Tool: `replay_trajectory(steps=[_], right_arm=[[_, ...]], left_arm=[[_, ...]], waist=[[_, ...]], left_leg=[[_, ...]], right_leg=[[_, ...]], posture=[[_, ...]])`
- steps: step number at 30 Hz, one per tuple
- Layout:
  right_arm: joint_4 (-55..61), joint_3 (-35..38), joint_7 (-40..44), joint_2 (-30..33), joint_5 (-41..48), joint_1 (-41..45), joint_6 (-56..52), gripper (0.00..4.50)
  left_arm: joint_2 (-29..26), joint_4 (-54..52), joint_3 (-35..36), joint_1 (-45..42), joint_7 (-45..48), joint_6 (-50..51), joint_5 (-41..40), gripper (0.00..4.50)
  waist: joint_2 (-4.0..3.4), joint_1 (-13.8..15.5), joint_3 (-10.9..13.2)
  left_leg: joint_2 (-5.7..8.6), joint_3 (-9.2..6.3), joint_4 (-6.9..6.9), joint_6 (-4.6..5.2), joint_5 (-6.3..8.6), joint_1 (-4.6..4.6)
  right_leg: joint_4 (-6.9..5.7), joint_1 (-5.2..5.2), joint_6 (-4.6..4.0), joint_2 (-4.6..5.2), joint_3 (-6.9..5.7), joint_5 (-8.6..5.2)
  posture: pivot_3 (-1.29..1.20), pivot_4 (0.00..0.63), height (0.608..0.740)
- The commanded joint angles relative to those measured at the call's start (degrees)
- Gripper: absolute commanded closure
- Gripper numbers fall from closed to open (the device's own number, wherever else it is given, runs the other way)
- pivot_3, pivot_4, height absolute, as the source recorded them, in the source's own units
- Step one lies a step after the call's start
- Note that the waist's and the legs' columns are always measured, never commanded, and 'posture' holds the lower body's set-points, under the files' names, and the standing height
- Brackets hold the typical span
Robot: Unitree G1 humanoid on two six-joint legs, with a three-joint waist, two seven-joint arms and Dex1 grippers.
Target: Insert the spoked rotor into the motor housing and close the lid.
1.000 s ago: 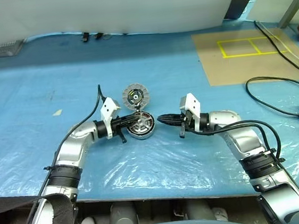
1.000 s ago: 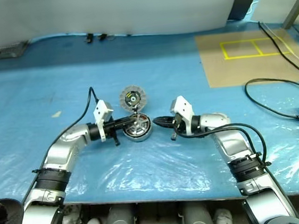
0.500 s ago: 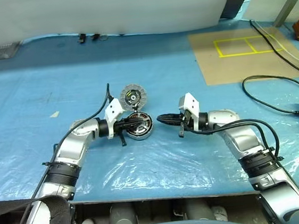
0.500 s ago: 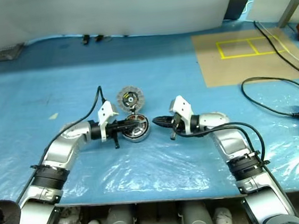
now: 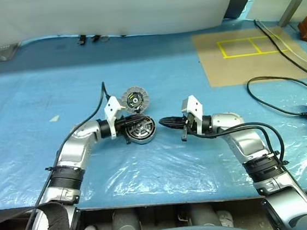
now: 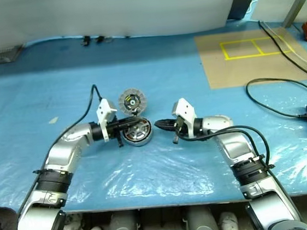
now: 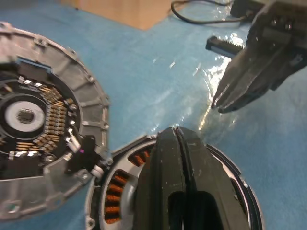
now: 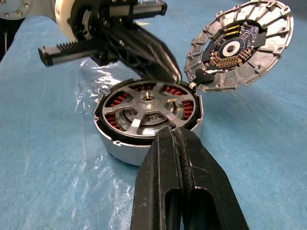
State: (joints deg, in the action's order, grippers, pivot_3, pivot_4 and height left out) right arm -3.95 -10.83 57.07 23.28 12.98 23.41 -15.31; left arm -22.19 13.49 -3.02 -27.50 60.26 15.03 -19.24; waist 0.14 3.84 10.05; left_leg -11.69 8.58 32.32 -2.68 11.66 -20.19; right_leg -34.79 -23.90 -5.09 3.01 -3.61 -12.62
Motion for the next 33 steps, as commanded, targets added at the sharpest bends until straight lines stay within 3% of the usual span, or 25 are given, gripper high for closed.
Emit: replay_trajectory(steps=[1, 6, 9, 14, 19, 26, 33], right_arm=[[1.11, 1.31, -0.11, -0.25, 1.6, 0.1, 0.51, 4.5], [1.44, 1.58, -0.18, -0.16, 2.08, 0.49, 0.14, 4.5], [1.85, 1.78, -0.13, -0.1, 2.28, 0.55, -0.07, 4.5], [1.98, 1.82, 0.01, 0.01, 2.29, 0.63, -0.1, 4.5], [3.16, 1.92, 0.18, 0.23, 2.65, 0.94, -1.17, 4.5], [7.39, 1.68, 1.94, 2.1, 4.36, -1.46, -4.27, 4.5], [10.97, 2.01, 1.12, 3.0, 5.2, -3.07, -6.49, 4.5]], left_arm=[[-1.84, -3.28, 3.83, 1.93, -0.3, 1.02, -3.09, 4.46], [-5.4, -2.24, 5.92, 4.48, -0.77, 1.43, -2.92, 4.46], [-8.01, 2.27, 5.32, 4.89, -3.11, -1.99, 1.61, 4.46], [-7.89, 9.29, 4.54, 2.32, -6.88, -6.04, 5.46, 4.46], [-4.76, 17.63, 2.16, -2.06, -8.91, -11.1, 9.35, 4.46], [1.37, 30.57, 2.72, -10.98, -5.64, -15.43, 8.48, 4.46], [3.37, 41.28, 3.65, -16.27, -1.56, -18.81, 8.19, 4.46]], waist=[[0.0, 0.01, 0.0], [0.0, 0.06, 0.0], [0.0, 0.06, 0.0], [0.0, 0.16, 0.0], [0.01, 0.22, 0.01], [0.04, 0.31, 0.02], [0.05, 0.26, 0.02]], left_leg=[[0.01, 0.0, 0.0, 0.0, 0.0, -0.01], [-0.01, 0.0, 0.01, 0.01, 0.0, 0.04], [-0.01, 0.0, 0.03, 0.01, 0.0, 0.08], [0.0, -0.01, 0.03, 0.01, 0.0, 0.09], [0.02, -0.03, 0.06, 0.01, 0.0, 0.07], [0.03, -0.04, 0.06, 0.01, -0.01, -0.05], [0.25, -0.06, 0.05, 0.01, -0.01, -0.1]], right_leg=[[0.01, 0.0, 0.0, 0.0, 0.0, 0.0], [0.0, -0.03, 0.0, 0.0, 0.0, 0.0], [-0.02, -0.03, 0.0, 0.0, 0.0, 0.0], [0.01, -0.03, 0.01, 0.01, 0.0, 0.0], [0.0, -0.05, 0.03, 0.02, -0.01, 0.01], [-0.02, -0.05, 0.05, 0.02, -0.01, 0.04], [-0.01, -0.05, 0.27, 0.02, -0.01, 0.17]], posture=[[0.0, 0.15, 0.74], [0.0, 0.15, 0.74], [0.0, 0.15, 0.74], [0.0, 0.15, 0.74], [0.0, 0.15, 0.74], [0.0, 0.15, 0.74], [0.0, 0.15, 0.74]])
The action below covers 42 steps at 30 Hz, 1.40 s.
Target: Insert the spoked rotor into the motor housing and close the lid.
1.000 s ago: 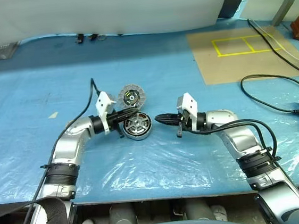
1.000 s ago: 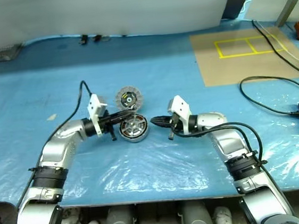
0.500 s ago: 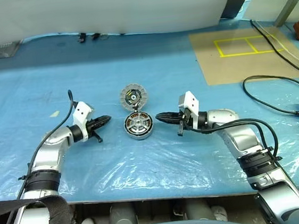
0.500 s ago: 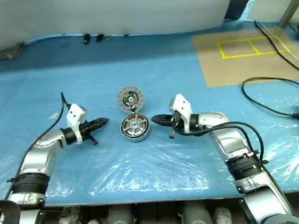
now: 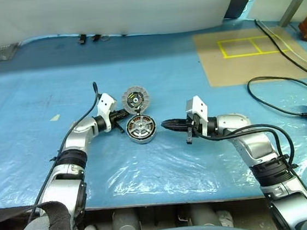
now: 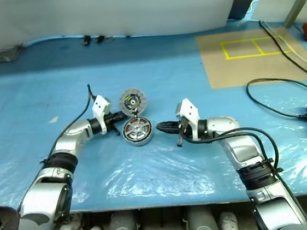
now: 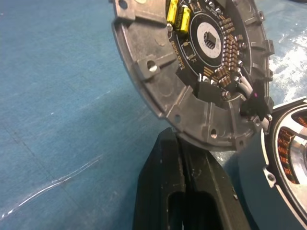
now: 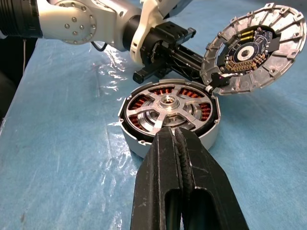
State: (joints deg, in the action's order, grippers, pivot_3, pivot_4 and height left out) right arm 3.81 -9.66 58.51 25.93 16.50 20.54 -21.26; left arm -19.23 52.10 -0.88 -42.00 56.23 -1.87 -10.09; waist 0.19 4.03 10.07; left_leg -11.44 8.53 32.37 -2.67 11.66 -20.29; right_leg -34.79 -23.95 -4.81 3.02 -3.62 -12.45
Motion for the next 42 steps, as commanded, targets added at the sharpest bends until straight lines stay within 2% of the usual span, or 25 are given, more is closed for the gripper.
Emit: replay_trajectory(steps=[1, 12, 20, 27, 35, 42], right_arm=[[3.48, 0.87, -0.46, 0.4, 1.7, -0.37, -0.75, 4.5], [5.76, 0.64, -1.99, 0.55, 2.23, -1.75, -2.48, 4.5], [6.68, 1.93, -3.04, 1.08, 3.74, -2.13, -4.1, 4.5], [5.72, 3.87, -3.57, 2.16, 4.78, -1.44, -4.37, 4.5], [2.92, 3.21, -5.49, 2.41, 2.56, -0.62, -3.91, 4.5], [-1.15, 2.41, -7.12, 2.29, 0.18, 0.47, -3.28, 4.5]], left_arm=[[0.71, 3.71, 1.83, -2.29, 3.11, -2.11, -1.12, 4.46], [3.94, 13.78, 8.93, -11.38, 9.01, -3.77, -4.77, 4.46], [3.8, 15.76, 9.09, -14.81, 15.41, -0.16, -3.73, 4.46], [3.85, 15.15, 9.11, -16.28, 17.26, -0.4, -3.22, 4.46], [3.18, 12.66, 8.78, -13.73, 15.95, -4.1, -2.17, 4.46], [1.5, -0.33, 7.93, -5.42, 17.94, -2.83, -3.5, 4.46]], waist=[[0.0, 0.17, 0.0], [0.05, 1.58, 0.03], [0.07, 1.57, 0.04], [0.08, 1.62, 0.05], [0.08, 1.53, 0.05], [0.08, 1.53, 0.05]], left_leg=[[0.01, 0.0, 0.01, 0.0, 0.0, -0.01], [-0.01, -0.05, 0.05, 0.07, -0.04, -0.02], [0.08, -0.07, 0.01, 0.06, -0.04, -0.15], [0.08, -0.1, 0.03, 0.07, -0.04, -0.22], [0.11, -0.12, 0.05, 0.06, -0.04, -0.25], [-0.11, -0.11, 0.02, 0.06, -0.04, -0.27]], right_leg=[[0.0, 0.0, 0.0, 0.0, 0.0, 0.0], [0.04, 0.0, 0.06, 0.09, 0.01, 0.04], [0.07, 0.0, 0.15, 0.08, -0.01, 0.09], [0.09, -0.01, 0.16, 0.1, -0.04, 0.1], [0.1, -0.01, 0.17, 0.1, -0.08, 0.1], [0.11, -0.04, 0.12, 0.1, -0.1, 0.07]], posture=[[0.0, 0.15, 0.74], [0.0, 0.15, 0.74], [0.0, 0.15, 0.74], [0.0, 0.15, 0.74], [0.0, 0.15, 0.74], [0.0, 0.15, 0.74]])
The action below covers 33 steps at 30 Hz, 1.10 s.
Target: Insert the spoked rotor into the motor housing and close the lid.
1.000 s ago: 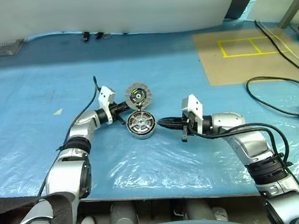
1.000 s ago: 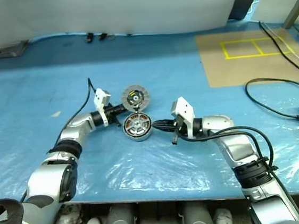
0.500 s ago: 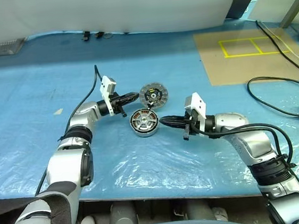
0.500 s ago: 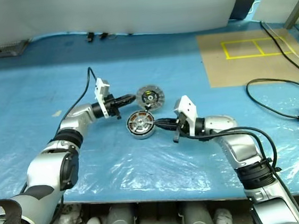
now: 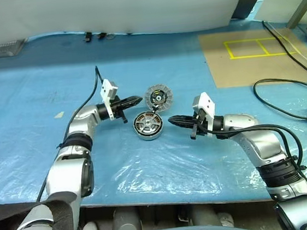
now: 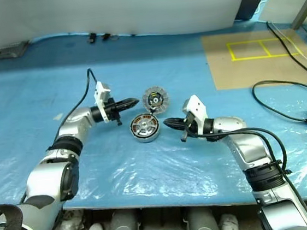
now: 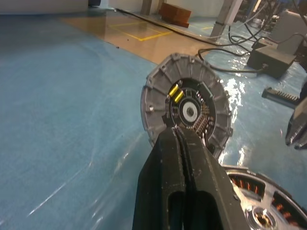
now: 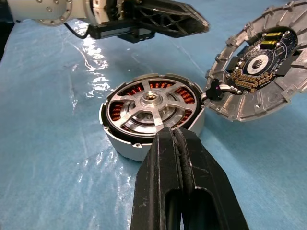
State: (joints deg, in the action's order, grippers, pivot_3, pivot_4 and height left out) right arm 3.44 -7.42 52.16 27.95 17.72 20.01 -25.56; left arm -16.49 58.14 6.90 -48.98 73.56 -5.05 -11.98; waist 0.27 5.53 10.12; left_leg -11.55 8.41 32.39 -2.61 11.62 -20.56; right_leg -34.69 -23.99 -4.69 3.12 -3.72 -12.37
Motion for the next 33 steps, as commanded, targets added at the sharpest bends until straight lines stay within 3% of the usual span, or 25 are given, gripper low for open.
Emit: replay_trajectory(steps=[1, 10, 16, 24, 33], right_arm=[[-1.47, 0.06, -0.78, 0.26, -1.37, 1.09, 1.36, 4.5], [-8.94, 0.91, -3.55, -3.79, -2.73, 4.65, 4.32, 4.5], [-16.39, 1.81, -5.63, -8.96, -2.76, 9.06, 8.46, 4.5], [-25.21, 2.71, -6.99, -13.78, -3.18, 13.42, 14.84, 4.5], [-34.54, 1.19, -11.73, -13.67, -10.28, 15.94, 18.52, 4.5]], left_arm=[[-1.76, -9.31, 0.21, 3.28, 0.39, 0.86, -1.96, 4.46], [-5.69, -36.57, 0.57, 20.13, -6.8, 6.2, -4.34, 4.46], [-7.21, -48.63, 1.14, 30.83, -11.96, 10.55, -6.64, 4.46], [-8.31, -55.95, 1.42, 37.83, -16.4, 13.97, -9.31, 4.46], [-10.45, -57.91, 1.31, 40.19, -17.84, 15.06, -10.88, 4.46]], waist=[[0.0, 0.03, 0.0], [-0.02, -0.27, 0.0], [-0.04, -0.8, 0.01], [-0.04, -1.64, 0.01], [-0.05, -1.81, 0.01]], left_leg=[[0.0, 0.0, 0.01, 0.0, 0.0, -0.01], [-0.08, 0.08, 0.02, -0.01, 0.01, -0.01], [-0.11, 0.14, 0.01, -0.01, 0.01, 0.06], [-0.13, 0.14, 0.05, 0.0, 0.01, 0.1], [-0.12, 0.18, 0.04, -0.01, 0.01, 0.23]], right_leg=[[0.0, 0.0, -0.03, 0.0, 0.0, -0.02], [-0.06, -0.08, -0.22, 0.0, 0.0, -0.12], [-0.08, -0.16, -0.24, -0.01, 0.03, -0.13], [-0.11, -0.2, -0.25, -0.01, 0.04, -0.12], [-0.15, -0.19, -0.26, -0.03, 0.08, -0.12]], posture=[[0.0, 0.15, 0.74], [0.0, 0.15, 0.74], [0.0, 0.15, 0.74], [0.0, 0.15, 0.74], [0.0, 0.15, 0.74]])
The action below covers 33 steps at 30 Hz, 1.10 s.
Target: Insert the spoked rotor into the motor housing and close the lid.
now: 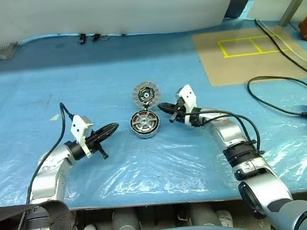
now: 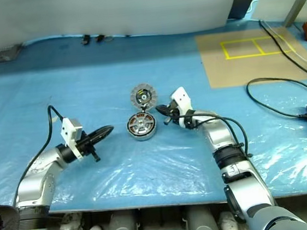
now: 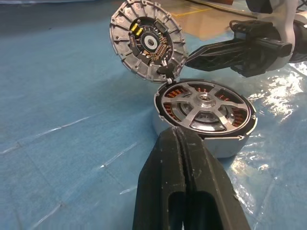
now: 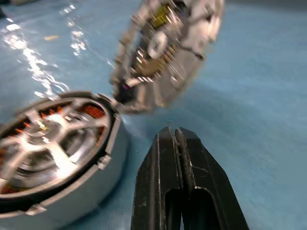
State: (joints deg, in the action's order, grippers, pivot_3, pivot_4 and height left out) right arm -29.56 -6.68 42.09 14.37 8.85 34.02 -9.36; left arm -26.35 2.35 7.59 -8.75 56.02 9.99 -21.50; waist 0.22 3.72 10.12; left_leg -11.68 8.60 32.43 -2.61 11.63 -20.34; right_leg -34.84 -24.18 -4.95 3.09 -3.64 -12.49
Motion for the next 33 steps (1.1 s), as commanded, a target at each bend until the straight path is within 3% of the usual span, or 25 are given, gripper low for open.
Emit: replay_trajectory(steps=[1, 11, 21, 26, 33], right_arm=[[-2.14, 0.61, -1.5, -0.28, -1.38, 2.26, 2.59, 4.5], [-10.37, 4.13, -1.89, -4.88, 1.08, 7.48, 6.48, 4.5], [-17.93, 8.77, 5.33, -10.52, 6.21, 13.06, 7.06, 4.5], [-17.21, 10.61, 9.92, -12.14, 9.32, 14.18, 5.08, 4.5], [-12.46, 7.56, 16.59, -11.22, 9.0, 12.04, 1.23, 4.5]], left_arm=[[-0.6, -2.12, 0.48, -0.09, -0.38, 0.08, -1.47, 4.46], [0.34, -1.49, -1.18, -0.52, -0.73, -0.05, -1.51, 4.46], [0.88, -1.3, -1.88, -0.11, -1.51, -0.25, -1.69, 4.46], [0.94, -1.62, -1.86, 0.55, -1.8, -0.1, -1.93, 4.46], [0.58, -1.16, -1.35, 1.14, -1.88, -0.22, -2.01, 4.46]], waist=[[0.0, 0.02, 0.0], [0.0, -1.04, 0.0], [-0.02, -1.25, 0.0], [-0.02, -1.18, 0.01], [-0.03, -1.22, 0.01]], left_leg=[[0.0, 0.0, 0.0, 0.0, 0.0, 0.01], [0.0, 0.04, 0.02, 0.02, -0.01, 0.05], [-0.05, 0.05, 0.1, 0.22, 0.1, 0.05], [-0.07, 0.05, 0.18, 0.24, 0.11, 0.06], [-0.08, 0.05, 0.21, 0.25, 0.11, 0.05]], right_leg=[[-0.01, 0.0, 0.0, 0.0, 0.01, 0.0], [-0.1, 0.0, -0.03, -0.01, 0.04, 0.01], [-0.2, -0.01, -0.08, -0.01, 0.04, -0.01], [-0.28, -0.02, -0.11, -0.01, 0.03, -0.03], [-0.29, -0.02, -0.11, -0.01, 0.03, -0.03]], posture=[[0.0, 0.15, 0.74], [0.0, 0.15, 0.74], [0.0, 0.15, 0.74], [0.0, 0.15, 0.74], [0.0, 0.15, 0.74]])
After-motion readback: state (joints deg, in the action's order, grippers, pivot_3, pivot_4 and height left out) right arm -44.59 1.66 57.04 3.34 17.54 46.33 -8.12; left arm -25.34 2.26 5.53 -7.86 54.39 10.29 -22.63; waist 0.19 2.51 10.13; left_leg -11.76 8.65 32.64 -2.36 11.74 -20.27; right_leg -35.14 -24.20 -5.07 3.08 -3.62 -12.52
